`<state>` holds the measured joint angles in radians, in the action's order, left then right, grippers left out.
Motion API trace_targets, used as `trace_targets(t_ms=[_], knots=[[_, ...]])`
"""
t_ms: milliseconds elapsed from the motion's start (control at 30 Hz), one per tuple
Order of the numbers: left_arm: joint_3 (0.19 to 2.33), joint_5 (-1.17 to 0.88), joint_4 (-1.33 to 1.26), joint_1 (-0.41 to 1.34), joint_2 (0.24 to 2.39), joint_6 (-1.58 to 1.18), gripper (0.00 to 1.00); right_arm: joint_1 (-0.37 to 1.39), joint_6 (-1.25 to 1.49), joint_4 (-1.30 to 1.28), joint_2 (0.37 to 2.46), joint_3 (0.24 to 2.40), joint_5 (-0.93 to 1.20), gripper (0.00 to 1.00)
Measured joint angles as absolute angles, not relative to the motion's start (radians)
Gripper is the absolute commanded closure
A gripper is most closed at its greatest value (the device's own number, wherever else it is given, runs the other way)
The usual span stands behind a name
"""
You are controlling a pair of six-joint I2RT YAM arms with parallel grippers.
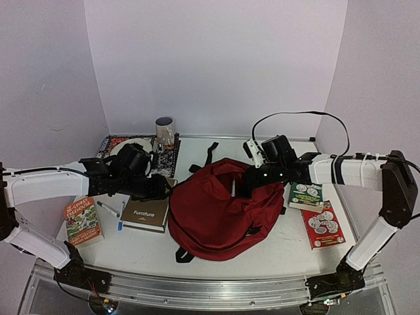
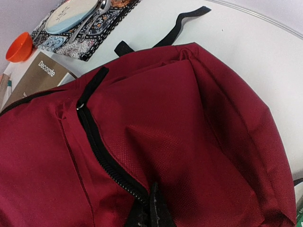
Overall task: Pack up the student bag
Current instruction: Adjust the student bag at the center of the board, then pick up the pen at the center of the board.
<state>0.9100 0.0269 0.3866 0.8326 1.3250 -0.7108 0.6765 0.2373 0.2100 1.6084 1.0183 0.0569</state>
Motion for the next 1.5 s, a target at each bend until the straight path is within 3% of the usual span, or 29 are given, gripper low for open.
trace_targets(t_ms=[267,500,700,1067,1500], knots=[[0.909,0.119,0.458,0.701,1.305,-0.68,0.35,0.677,0.217,0.213,1.618,1.018,0.074,1.0],[0.877,0.14,0.511,0.569,1.3,-0.675,0.35,0.684,0.195,0.214,1.618,1.018,0.091,1.0],[0.821,0.117,0.542,0.457,1.334,-0.656,0.41,0.696,0.183,0.213,1.617,1.018,0.094,1.0],[0.789,0.076,0.559,0.35,1.449,-0.608,0.64,0.704,0.179,0.214,1.61,1.018,0.099,1.0],[0.785,0.032,0.558,0.348,1.529,-0.575,0.69,0.707,0.178,0.225,1.607,1.005,0.102,1.0]])
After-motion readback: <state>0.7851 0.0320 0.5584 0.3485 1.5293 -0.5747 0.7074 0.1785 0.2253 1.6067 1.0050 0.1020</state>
